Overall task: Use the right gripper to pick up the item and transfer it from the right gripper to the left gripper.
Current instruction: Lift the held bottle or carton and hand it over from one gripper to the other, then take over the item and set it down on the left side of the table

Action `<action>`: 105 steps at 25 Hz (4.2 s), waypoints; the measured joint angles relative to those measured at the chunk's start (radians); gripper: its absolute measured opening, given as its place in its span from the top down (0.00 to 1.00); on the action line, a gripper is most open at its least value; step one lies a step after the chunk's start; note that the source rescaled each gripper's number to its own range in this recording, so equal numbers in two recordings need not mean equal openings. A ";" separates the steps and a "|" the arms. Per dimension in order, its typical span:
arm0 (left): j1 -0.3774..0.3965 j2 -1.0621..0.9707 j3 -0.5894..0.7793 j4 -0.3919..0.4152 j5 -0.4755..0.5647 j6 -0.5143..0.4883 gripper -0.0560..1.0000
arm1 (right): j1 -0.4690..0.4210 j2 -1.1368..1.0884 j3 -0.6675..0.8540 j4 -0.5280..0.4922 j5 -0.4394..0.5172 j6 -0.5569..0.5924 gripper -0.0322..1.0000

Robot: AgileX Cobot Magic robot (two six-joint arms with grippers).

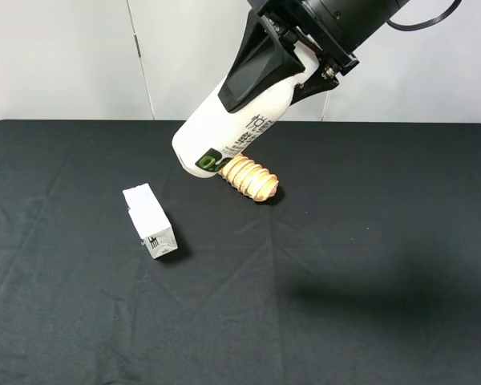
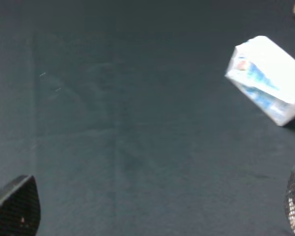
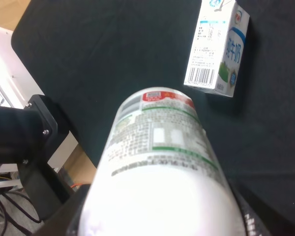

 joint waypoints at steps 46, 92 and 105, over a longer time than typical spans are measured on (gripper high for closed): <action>-0.743 1.107 -0.313 -0.194 -0.693 0.544 0.00 | 0.000 0.097 -0.067 0.139 0.029 -0.144 0.95; -0.751 1.230 -0.343 -0.194 -0.814 0.562 0.94 | 0.000 0.095 -0.070 0.190 0.046 -0.136 0.04; -0.751 1.230 -0.343 -0.194 -0.815 0.562 0.94 | 0.000 0.081 -0.102 0.017 0.055 -0.117 0.02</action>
